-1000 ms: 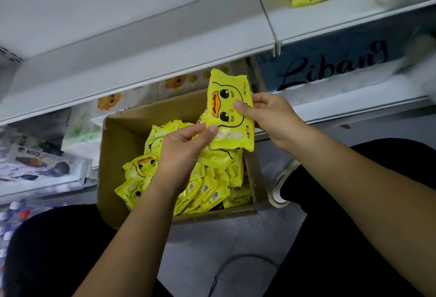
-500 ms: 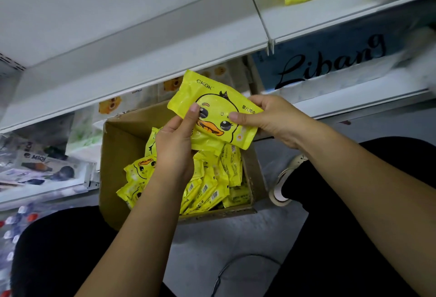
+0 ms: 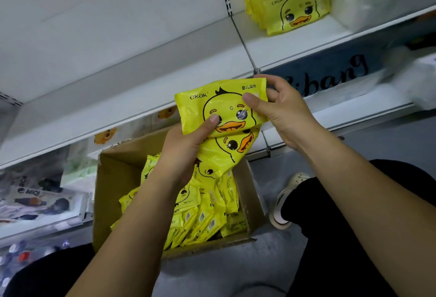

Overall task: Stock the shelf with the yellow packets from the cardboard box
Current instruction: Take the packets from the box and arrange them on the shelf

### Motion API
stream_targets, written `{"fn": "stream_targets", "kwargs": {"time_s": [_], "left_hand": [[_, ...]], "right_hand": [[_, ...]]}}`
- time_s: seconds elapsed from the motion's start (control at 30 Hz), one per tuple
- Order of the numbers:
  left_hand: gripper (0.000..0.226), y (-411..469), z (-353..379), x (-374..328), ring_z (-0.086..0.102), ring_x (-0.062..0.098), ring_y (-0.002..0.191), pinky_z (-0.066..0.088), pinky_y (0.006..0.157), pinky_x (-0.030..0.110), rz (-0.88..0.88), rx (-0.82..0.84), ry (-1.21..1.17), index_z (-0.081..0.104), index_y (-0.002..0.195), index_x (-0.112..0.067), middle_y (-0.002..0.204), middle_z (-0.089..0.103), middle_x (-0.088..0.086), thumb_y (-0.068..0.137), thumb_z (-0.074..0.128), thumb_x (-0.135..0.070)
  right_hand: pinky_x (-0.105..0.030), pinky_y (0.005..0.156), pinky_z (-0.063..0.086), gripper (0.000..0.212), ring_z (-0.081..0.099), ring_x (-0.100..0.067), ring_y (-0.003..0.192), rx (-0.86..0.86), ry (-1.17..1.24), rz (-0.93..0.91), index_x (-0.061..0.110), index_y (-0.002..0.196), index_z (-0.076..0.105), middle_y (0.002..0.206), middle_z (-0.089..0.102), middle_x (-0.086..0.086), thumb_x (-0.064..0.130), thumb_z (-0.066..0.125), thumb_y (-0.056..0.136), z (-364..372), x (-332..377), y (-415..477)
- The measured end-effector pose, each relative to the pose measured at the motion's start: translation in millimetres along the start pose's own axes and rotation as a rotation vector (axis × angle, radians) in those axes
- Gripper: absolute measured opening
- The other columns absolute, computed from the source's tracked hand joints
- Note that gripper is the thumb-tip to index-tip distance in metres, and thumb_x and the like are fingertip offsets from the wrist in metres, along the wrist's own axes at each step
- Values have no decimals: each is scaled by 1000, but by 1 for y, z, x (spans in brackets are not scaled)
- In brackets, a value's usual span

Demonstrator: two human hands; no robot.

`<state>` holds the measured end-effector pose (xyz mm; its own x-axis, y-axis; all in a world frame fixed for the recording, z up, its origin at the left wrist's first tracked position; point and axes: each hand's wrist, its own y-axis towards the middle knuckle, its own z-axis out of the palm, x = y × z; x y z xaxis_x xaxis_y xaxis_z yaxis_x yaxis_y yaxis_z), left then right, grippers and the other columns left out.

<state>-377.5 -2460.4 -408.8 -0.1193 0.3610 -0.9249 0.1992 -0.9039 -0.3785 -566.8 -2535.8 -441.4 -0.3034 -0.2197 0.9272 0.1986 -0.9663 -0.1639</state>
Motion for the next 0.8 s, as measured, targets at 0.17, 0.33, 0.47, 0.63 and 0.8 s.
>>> {"fn": "stream_targets", "kwargs": {"time_s": [0.17,0.33,0.47,0.63,0.8], "left_hand": [[41,27,31,-12,74,34,107,55,98,58,75,-20,-104,67,127,-9,118,75,13,90,74,-26],[42,55,69,-18,72,31,112,55,101,53,106,41,-171,65,130,-11,122,74,11,92,69,-29],[38,84,97,-26,73,30,109,55,99,53,118,27,-155,67,127,-13,118,76,9,94,71,-31],[28,133,123,-39,75,24,93,60,86,40,140,-42,-154,75,104,-13,98,80,3,86,82,-33],[28,179,158,-55,77,22,78,61,73,26,169,-3,-81,69,113,-3,96,78,12,90,78,-18]], "right_hand": [[-35,90,55,87,70,-16,107,-8,-62,81,21,138,46,114,74,-1,44,83,63,-19,13,8],[-44,82,61,80,74,-27,97,-3,193,164,13,143,38,107,76,-15,11,80,75,-37,25,27],[-41,78,61,76,75,-25,91,-164,186,89,11,144,37,102,77,-12,-2,77,81,-54,31,46],[-31,75,59,52,72,-14,90,-474,184,-9,13,136,46,98,74,1,3,70,91,-83,36,64],[-17,62,55,40,71,-7,87,-710,230,-61,13,133,49,101,73,4,9,64,96,-103,41,78]]}}
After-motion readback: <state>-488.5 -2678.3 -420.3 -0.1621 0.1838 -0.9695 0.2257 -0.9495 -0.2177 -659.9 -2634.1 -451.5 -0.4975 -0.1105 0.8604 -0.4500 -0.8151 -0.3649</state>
